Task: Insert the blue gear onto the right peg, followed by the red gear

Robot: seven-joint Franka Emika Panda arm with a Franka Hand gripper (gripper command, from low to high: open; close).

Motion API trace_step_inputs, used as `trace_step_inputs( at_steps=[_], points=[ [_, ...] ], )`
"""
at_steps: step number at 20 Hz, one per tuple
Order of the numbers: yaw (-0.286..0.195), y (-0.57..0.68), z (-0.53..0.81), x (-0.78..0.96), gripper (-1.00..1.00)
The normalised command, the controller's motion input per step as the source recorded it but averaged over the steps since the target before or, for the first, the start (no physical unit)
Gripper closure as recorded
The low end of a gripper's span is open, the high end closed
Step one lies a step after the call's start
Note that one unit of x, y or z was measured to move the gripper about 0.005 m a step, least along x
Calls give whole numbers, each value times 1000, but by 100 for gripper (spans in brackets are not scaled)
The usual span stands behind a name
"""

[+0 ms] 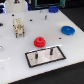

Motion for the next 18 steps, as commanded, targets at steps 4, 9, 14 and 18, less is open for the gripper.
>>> trace_step_inputs(
  at_steps=[4, 9, 14, 18],
  points=[
    [0, 588, -28, -515, -100],
    [0, 564, -41, -507, -100],
    [0, 581, -77, -379, -100],
    [0, 571, -150, -271, -100]
  ],
)
